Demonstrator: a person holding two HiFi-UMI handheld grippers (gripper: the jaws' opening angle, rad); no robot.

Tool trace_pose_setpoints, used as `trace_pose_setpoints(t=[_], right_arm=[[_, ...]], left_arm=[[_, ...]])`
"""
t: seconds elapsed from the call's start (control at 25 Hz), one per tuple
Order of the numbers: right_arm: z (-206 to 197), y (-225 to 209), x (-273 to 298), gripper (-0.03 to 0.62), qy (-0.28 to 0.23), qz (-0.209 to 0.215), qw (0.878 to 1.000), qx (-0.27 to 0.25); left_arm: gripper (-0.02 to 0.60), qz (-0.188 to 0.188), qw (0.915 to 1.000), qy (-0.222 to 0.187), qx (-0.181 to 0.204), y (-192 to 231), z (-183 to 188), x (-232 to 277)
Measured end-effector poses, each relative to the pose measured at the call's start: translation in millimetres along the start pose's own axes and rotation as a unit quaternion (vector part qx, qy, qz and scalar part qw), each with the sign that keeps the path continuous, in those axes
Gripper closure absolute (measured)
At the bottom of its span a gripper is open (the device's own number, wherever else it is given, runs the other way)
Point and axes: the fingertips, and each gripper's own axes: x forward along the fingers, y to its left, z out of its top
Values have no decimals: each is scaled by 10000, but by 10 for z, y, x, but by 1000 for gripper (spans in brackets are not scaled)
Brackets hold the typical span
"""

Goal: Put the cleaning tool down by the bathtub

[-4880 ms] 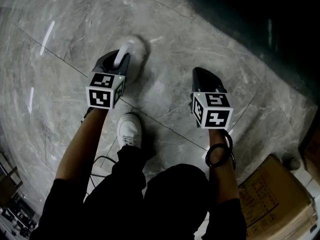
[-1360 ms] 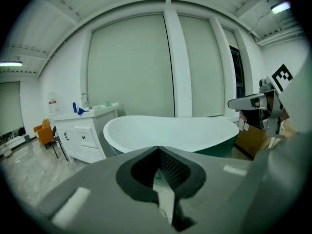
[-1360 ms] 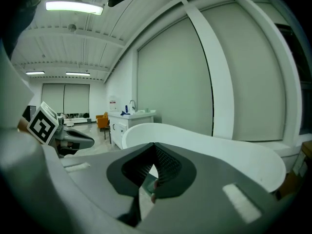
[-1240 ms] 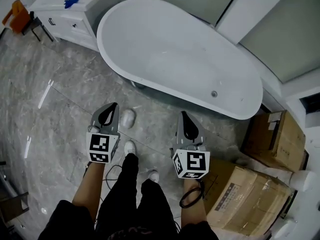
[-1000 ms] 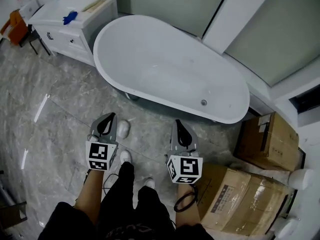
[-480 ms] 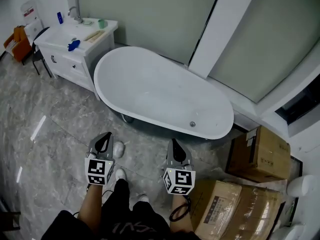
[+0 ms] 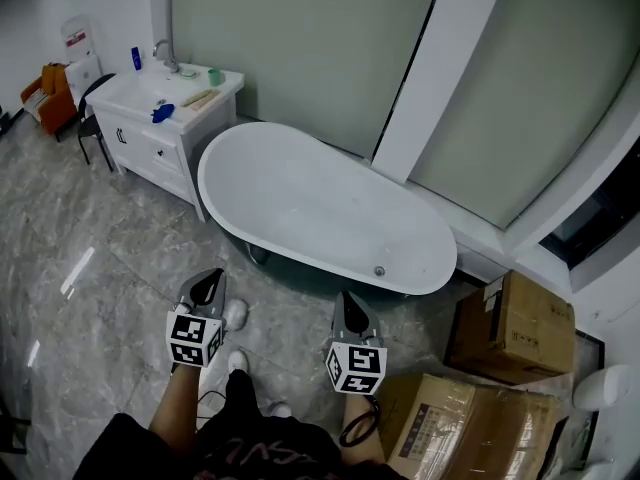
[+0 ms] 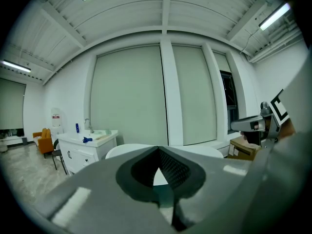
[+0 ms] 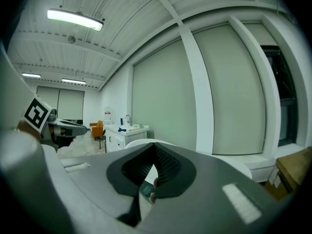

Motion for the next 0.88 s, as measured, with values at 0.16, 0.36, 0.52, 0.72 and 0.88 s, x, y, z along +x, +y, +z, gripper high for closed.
trace_pose_setpoints(t=[0.16,0.36,0.52,0.72,0.88], right_arm=[[106,32,-125,577,-69,134,9999,-50],[209,62,-243,577,-133,250,9994,-214],[307,-39,-336,577,-195,224,9993,-239],[322,-72,-394,577,-192,178,9994,-214],[310,-37,-360,577,-223,161,9994,-189]], left_arm=[[581,-26,9999,-74,73,-68,148,-144],[581,-175,9997,-147,-106,-184,271,-282],[581,-74,9996,-212,-143,-205,329,-381],[581,-73,9997,-205,-88,-225,372,-428],[581,-104,9997,-238,-27,-227,397,-395]])
